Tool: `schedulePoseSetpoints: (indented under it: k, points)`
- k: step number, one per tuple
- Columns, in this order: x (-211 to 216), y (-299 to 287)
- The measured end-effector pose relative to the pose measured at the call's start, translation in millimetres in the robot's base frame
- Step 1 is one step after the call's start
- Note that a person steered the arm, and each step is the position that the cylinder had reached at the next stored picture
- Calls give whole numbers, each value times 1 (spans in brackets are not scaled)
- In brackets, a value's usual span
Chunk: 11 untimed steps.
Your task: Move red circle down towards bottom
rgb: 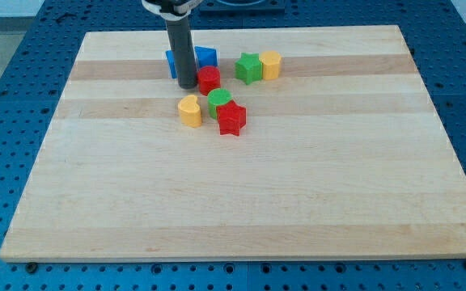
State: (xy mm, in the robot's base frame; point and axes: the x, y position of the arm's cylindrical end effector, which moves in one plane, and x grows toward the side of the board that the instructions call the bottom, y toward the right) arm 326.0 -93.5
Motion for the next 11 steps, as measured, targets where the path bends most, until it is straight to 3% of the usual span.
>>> schedulePoseSetpoints:
  k: [1, 4, 7, 8, 10, 11]
  points:
    - [-3, 20]
    - [65, 130]
    - [21, 157]
    - [21, 195]
    - [58, 200]
    - [53, 202]
